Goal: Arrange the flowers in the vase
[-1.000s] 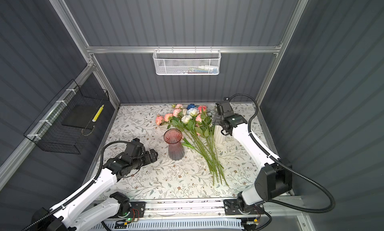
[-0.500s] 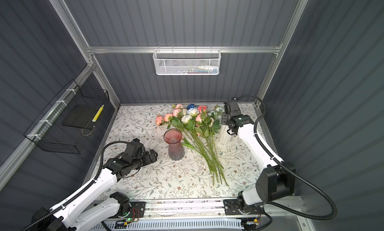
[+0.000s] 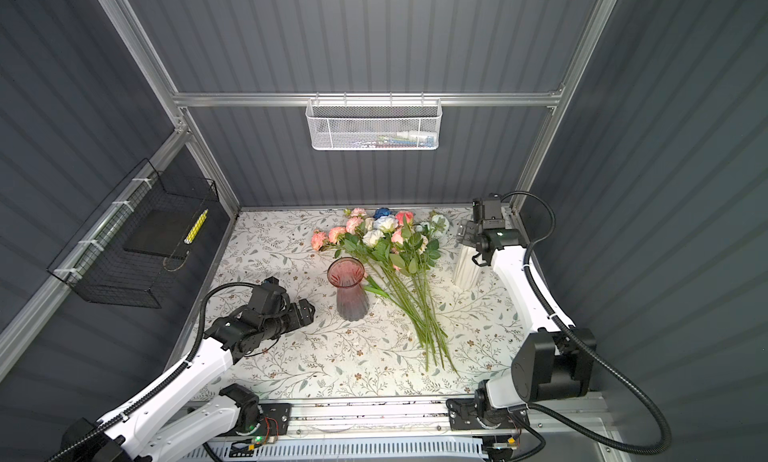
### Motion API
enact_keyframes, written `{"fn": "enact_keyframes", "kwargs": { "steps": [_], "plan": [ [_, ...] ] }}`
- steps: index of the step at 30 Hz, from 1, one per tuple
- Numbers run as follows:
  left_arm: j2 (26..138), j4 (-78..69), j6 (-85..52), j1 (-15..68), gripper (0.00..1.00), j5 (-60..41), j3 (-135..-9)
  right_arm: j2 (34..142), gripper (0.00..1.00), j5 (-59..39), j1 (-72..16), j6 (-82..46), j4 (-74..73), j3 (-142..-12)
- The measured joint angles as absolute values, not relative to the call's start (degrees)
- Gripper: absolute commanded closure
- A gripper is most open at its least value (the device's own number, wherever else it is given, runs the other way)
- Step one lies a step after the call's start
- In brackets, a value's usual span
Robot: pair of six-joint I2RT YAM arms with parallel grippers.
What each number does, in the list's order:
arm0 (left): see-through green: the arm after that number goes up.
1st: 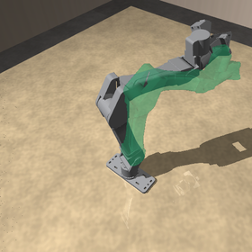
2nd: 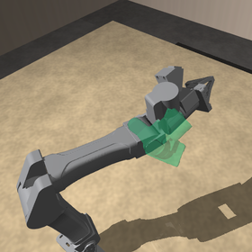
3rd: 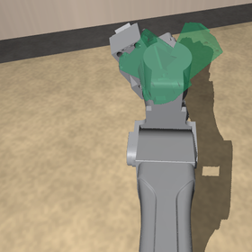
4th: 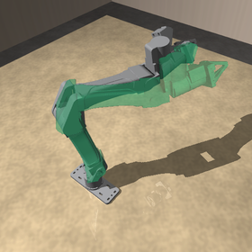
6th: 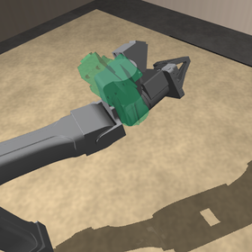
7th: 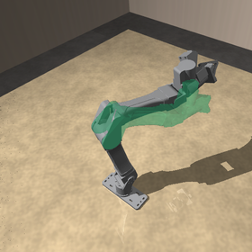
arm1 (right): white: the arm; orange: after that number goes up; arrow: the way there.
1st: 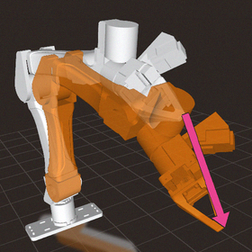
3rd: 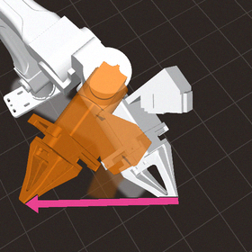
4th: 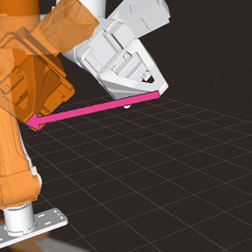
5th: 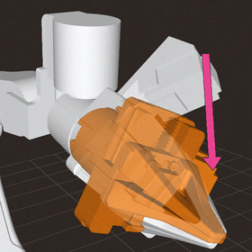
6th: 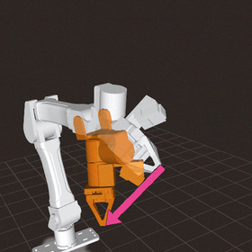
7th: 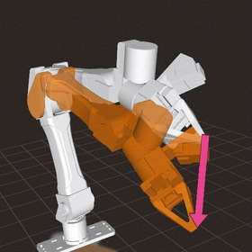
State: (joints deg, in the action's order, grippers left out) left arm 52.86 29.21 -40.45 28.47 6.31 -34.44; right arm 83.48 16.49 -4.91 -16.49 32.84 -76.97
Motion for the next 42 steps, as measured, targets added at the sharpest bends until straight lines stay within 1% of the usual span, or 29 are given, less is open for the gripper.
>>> {"fn": "enact_keyframes", "kwargs": {
  "steps": [5,8,11,13,15,17,19,21,24,29,34,42],
  "plan": [
    [52.6,29.5,-40.4,28.5,0.01,6.3,-34.6,79.1,0.03,14.7,-6.7,-16.7,33.2,-77.6],
    [52.6,29.8,-40.2,28.5,0.01,6.3,-35.3,73.4,0.05,14.7,-12.0,-16.8,33.0,-77.7],
    [52.6,29.9,-40.0,28.5,0.01,6.3,-36.2,68.1,0.08,14.2,-20.4,-16.6,32.8,-77.7],
    [52.6,30.0,-40.0,28.5,0.00,6.3,-36.6,66.1,0.13,13.3,-25.7,-16.6,31.9,-76.9],
    [52.6,30.0,-40.0,28.5,0.01,6.3,-36.6,66.1,0.21,12.3,-28.8,-16.5,31.1,-74.8],
    [52.6,30.0,-40.0,28.5,0.01,6.3,-36.6,67.7,0.31,11.7,-31.0,-16.5,30.2,-72.0],
    [52.6,30.0,-40.0,28.5,0.01,6.3,-36.6,72.0,0.42,11.4,-32.5,-16.7,29.4,-68.6],
    [52.6,30.0,-40.0,28.5,0.00,6.3,-36.6,76.8,0.49,11.5,-32.8,-17.0,28.7,-66.0],
    [52.6,30.0,-40.0,28.5,0.00,6.3,-36.6,84.8,0.57,12.2,-32.5,-16.6,28.7,-63.8],
    [52.6,30.2,-40.0,28.5,0.01,6.5,-36.6,92.2,0.62,13.4,-31.0,-15.9,27.7,-63.8],
    [52.6,30.8,-40.0,28.5,0.00,6.7,-36.6,94.3,0.68,13.5,-28.9,-15.7,26.1,-63.8],
    [52.6,30.8,-40.0,28.5,0.00,6.7,-36.6,97.8,0.74,11.9,-27.8,-15.3,23.7,-63.8]
  ]
}}
